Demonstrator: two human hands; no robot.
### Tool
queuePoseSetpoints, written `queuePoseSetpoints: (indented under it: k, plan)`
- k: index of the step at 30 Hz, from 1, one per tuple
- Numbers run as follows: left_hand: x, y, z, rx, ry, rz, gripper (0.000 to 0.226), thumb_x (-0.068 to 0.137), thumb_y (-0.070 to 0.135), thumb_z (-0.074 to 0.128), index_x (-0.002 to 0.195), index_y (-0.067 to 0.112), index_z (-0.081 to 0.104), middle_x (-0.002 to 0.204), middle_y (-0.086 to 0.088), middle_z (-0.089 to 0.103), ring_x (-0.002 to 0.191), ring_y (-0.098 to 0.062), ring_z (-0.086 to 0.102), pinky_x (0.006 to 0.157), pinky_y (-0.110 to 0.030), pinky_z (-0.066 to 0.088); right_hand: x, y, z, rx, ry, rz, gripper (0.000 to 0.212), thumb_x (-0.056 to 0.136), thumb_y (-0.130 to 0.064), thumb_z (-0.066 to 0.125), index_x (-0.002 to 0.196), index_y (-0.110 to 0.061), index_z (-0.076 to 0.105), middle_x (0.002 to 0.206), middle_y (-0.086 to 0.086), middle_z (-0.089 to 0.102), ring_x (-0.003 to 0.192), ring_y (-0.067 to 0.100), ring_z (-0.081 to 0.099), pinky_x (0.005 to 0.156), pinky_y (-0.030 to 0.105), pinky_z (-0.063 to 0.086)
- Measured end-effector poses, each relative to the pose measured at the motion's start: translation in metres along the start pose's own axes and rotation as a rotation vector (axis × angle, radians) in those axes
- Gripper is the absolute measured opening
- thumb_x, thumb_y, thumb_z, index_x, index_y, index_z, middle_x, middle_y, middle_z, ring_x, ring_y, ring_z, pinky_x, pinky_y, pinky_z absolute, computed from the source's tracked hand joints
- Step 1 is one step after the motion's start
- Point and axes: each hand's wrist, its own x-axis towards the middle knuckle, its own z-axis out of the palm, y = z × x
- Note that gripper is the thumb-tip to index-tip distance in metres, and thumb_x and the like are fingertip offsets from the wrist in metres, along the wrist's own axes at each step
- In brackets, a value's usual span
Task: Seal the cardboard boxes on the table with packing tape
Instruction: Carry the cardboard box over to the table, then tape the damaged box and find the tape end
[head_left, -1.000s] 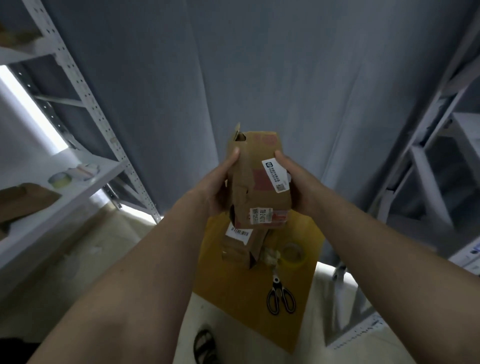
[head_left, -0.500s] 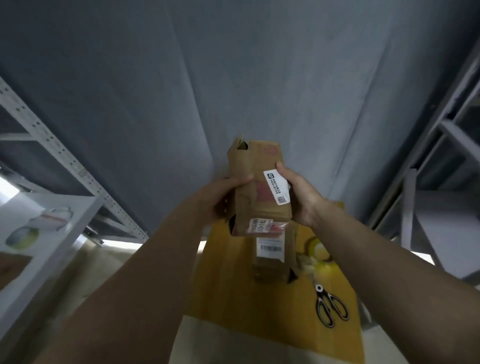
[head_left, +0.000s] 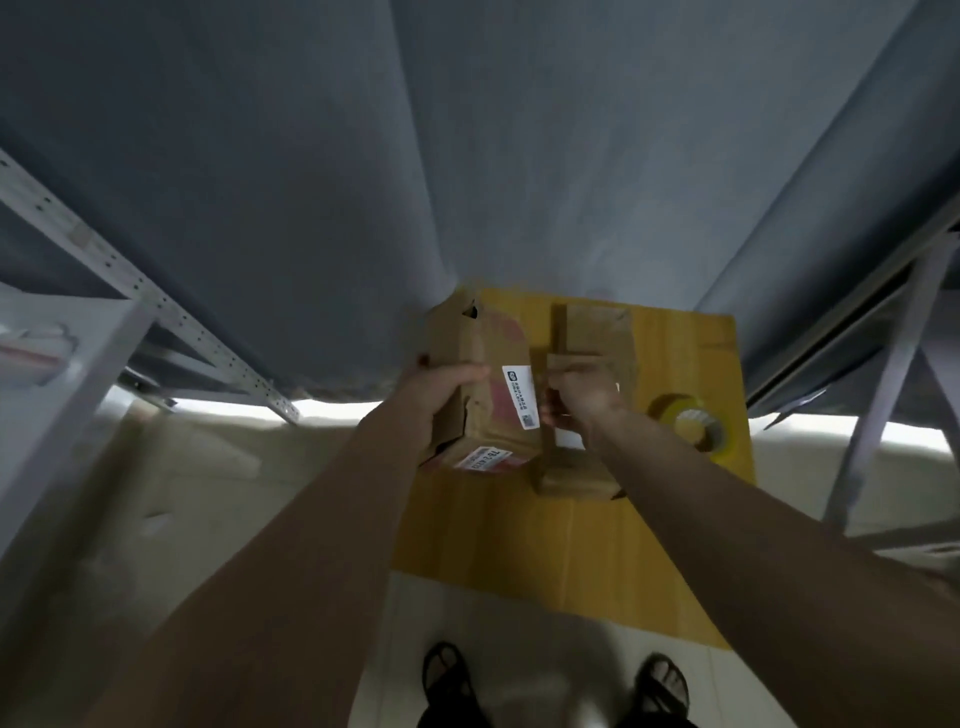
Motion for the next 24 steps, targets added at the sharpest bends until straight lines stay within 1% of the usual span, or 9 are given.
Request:
queuePoseSetpoints:
  k: [2,4,7,9,12,15,19,22,24]
  plan:
    - [0.021,-0.016,0.000,0.034,0.070,-0.014,0.071,0.064,0.024,0.087,0.127,0.017,0.055,0.109,-0.012,0.068,0.092,-0.034,0.069,0.085,-0.048,0.056,0.018,0.015,0.011,-0.040,-0.003,-0.052,0.019,0.095,-0.005,0.048,0.080,-0.007,0.060,0.074,0.011,0.062,0.064,0.020,0.058,0.071,0.039,0.056]
    - [0.042,-0.032,0.003,0.116,0.153,-0.013,0.082,0.062,0.029,0.087,0.134,0.019,0.048,0.121,-0.012,0.061,0.104,-0.035,0.063,0.093,-0.050,0.051,0.033,0.031,0.024,-0.105,-0.014,-0.111,0.019,0.095,-0.009,0.047,0.102,-0.007,0.065,0.096,0.012,0.068,0.085,0.025,0.063,0.084,0.044,0.055]
    - [0.074,-0.057,0.009,0.299,0.294,0.037,0.099,0.057,0.040,0.083,0.143,0.021,0.037,0.138,-0.010,0.046,0.124,-0.034,0.048,0.105,-0.048,0.041,0.051,0.055,0.044,-0.150,-0.044,-0.184,0.027,0.100,-0.024,0.045,0.120,-0.010,0.057,0.117,0.011,0.063,0.105,0.028,0.059,0.082,0.030,0.043]
    - [0.092,-0.072,0.014,0.473,0.390,0.090,0.102,0.060,0.044,0.080,0.147,0.026,0.029,0.142,-0.007,0.037,0.130,-0.033,0.038,0.105,-0.043,0.036,0.064,0.073,0.055,-0.157,-0.055,-0.226,0.037,0.103,-0.034,0.038,0.131,-0.014,0.050,0.130,0.011,0.056,0.119,0.029,0.052,0.086,0.027,0.035]
    - [0.118,-0.091,0.020,0.630,0.449,0.127,0.101,0.063,0.052,0.076,0.147,0.026,0.026,0.146,-0.010,0.032,0.133,-0.034,0.032,0.104,-0.043,0.030,0.086,0.098,0.066,-0.103,-0.080,-0.280,0.047,0.104,-0.040,0.031,0.146,-0.019,0.037,0.146,0.009,0.043,0.134,0.027,0.040,0.106,0.028,0.030]
    - [0.144,-0.102,0.023,0.501,0.388,0.141,0.108,0.053,0.054,0.080,0.146,0.027,0.033,0.143,-0.009,0.039,0.129,-0.034,0.040,0.105,-0.044,0.038,0.109,0.119,0.069,-0.041,-0.093,-0.332,0.050,0.104,-0.043,0.026,0.150,-0.024,0.031,0.154,0.003,0.032,0.142,0.023,0.029,0.116,0.028,0.015]
    - [0.166,-0.114,0.034,0.210,0.274,0.225,0.114,0.028,0.050,0.083,0.135,0.024,0.051,0.130,-0.009,0.056,0.116,-0.033,0.056,0.097,-0.048,0.049,0.134,0.135,0.072,-0.033,-0.154,-0.416,0.051,0.103,-0.045,0.024,0.148,-0.024,0.034,0.153,0.005,0.035,0.142,0.030,0.028,0.117,0.049,0.021]
    - [0.175,-0.127,0.043,0.129,0.232,0.298,0.098,0.045,0.043,0.082,0.134,0.014,0.051,0.127,-0.012,0.058,0.112,-0.034,0.059,0.096,-0.048,0.050,0.140,0.140,0.068,-0.084,-0.200,-0.608,0.046,0.103,-0.039,0.031,0.142,-0.018,0.042,0.147,0.007,0.041,0.137,0.025,0.036,0.115,0.047,0.028]
    - [0.181,-0.136,0.043,0.071,0.203,0.316,0.086,0.050,0.040,0.081,0.127,0.012,0.056,0.119,-0.012,0.063,0.101,-0.032,0.064,0.086,-0.044,0.056,0.143,0.142,0.059,-0.155,-0.206,-0.660,0.048,0.102,-0.042,0.034,0.143,-0.019,0.042,0.147,0.006,0.040,0.136,0.023,0.037,0.114,0.046,0.029]
